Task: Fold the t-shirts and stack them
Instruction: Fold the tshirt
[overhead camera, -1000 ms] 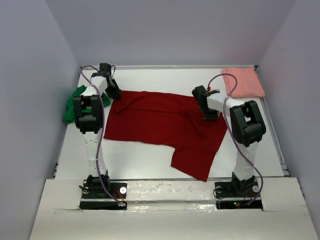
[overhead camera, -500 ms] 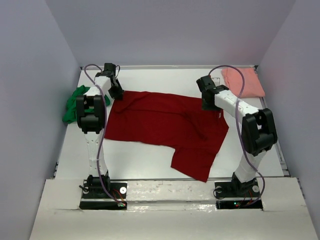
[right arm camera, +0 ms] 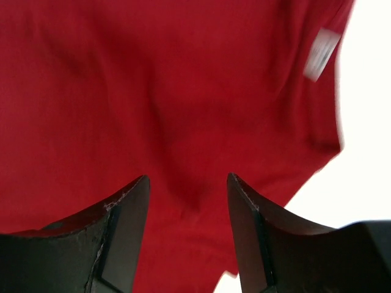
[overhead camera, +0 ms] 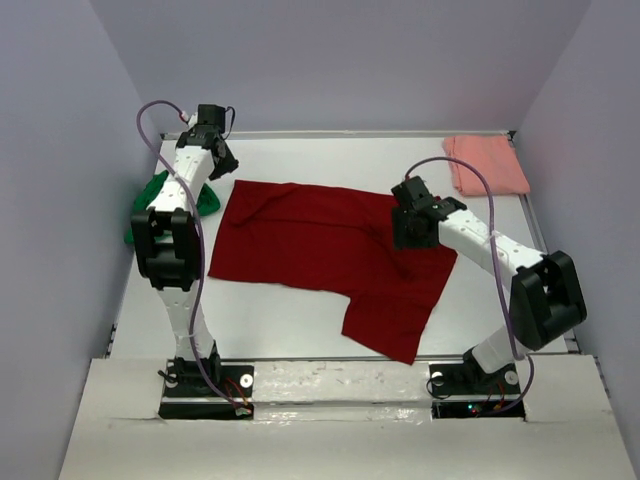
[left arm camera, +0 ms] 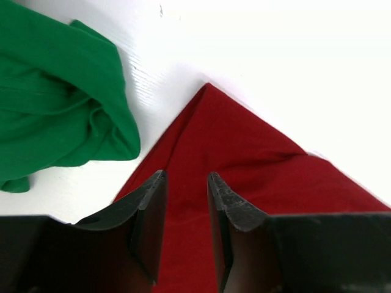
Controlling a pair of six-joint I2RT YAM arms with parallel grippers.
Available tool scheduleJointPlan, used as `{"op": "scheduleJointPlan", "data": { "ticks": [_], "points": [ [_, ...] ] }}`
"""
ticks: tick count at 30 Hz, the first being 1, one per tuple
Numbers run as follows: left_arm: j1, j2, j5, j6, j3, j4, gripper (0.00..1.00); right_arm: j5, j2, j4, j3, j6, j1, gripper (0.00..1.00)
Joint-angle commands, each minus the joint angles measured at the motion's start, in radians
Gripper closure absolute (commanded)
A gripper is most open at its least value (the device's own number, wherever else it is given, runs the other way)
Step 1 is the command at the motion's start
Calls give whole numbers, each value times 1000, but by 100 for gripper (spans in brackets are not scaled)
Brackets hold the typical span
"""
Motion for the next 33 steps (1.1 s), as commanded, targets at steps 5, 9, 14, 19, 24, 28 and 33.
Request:
{"op": "scheduleJointPlan", "data": {
  "ticks": [5, 9, 14, 19, 24, 28, 33],
  "points": [
    [-34, -107, -31, 23, -12, 23, 57, -45, -237, 30, -225, 174, 75, 41],
    [-76, -118, 40, 52, -16, 32, 58, 30, -239, -21, -251, 236, 143, 42],
    [-143, -153, 81, 85, -81, 69, 62, 10, -233, 0, -301, 292, 177, 44],
    [-139, -78, 69, 86, -45, 18, 69, 10, -230, 11, -281, 267, 177, 46],
    [-139, 2, 95, 70, -11, -11, 79, 45, -220, -32, -242, 284, 177, 48],
    [-139, -12, 140, 50, -52, 33, 80, 44, -220, -3, -300, 300, 177, 47],
    [-139, -29, 143, 55, -40, 29, 80, 47, -174, 6, -305, 318, 177, 47]
  ]
}}
